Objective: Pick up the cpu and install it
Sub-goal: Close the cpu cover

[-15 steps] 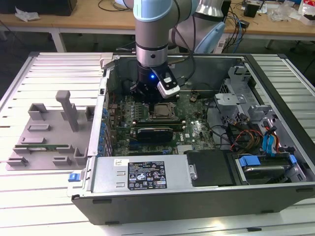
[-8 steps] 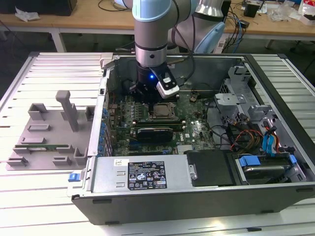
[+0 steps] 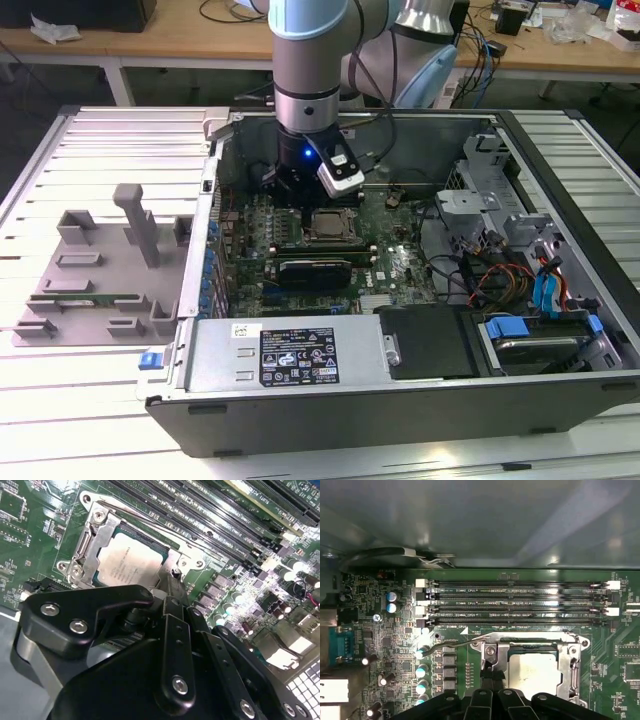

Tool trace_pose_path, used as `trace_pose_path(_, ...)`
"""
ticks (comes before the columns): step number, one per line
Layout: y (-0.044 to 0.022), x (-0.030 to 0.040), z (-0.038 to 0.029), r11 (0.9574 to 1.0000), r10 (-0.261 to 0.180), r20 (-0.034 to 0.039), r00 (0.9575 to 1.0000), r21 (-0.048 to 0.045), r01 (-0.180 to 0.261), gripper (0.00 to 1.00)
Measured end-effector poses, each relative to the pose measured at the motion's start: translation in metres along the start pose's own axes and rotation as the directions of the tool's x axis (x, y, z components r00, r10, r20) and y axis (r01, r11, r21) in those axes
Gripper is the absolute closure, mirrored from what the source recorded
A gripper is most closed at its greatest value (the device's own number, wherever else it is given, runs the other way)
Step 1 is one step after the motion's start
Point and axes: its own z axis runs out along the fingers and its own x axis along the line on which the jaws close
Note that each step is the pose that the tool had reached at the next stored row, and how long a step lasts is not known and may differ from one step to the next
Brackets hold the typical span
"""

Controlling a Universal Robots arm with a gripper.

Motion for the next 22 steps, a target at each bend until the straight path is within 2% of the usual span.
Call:
trace_pose_path(1,-0.0001,0.0000,-0.0020,1.0000,0.000,0.0000,1.0000,0.0000,0.000,0.89)
trace_pose_path(2,-0.0003,-0.0002,-0.0071,1.0000,0.000,0.0000,1.0000,0.0000,0.000,0.89)
trace_pose_path(4,-0.0004,-0.0003,-0.0103,1.0000,0.000,0.0001,1.0000,-0.0001,0.000,0.89)
trace_pose_path(5,-0.0007,-0.0005,-0.0192,1.0000,0.000,0.0001,1.0000,0.0000,0.000,0.89)
trace_pose_path(6,-0.0009,-0.0009,-0.0234,1.0000,0.000,-0.0001,1.0000,0.0001,0.000,0.89)
trace_pose_path(8,-0.0018,-0.0132,-0.0230,1.0000,0.000,0.0000,1.0000,-0.0001,0.000,0.89)
trace_pose_path(14,-0.0040,-0.0389,-0.0223,1.0000,0.000,-0.0008,1.0000,0.0000,0.000,0.89)
trace_pose_path(16,-0.0040,-0.0390,-0.0241,1.0000,0.000,-0.0008,1.0000,0.0000,0.000,0.89)
trace_pose_path(19,-0.0043,-0.0393,-0.0337,1.0000,0.000,-0.0007,1.0000,-0.0002,0.000,0.89)
trace_pose_path(22,-0.0044,-0.0393,-0.0343,1.0000,0.000,-0.0007,1.0000,-0.0001,0.000,0.89)
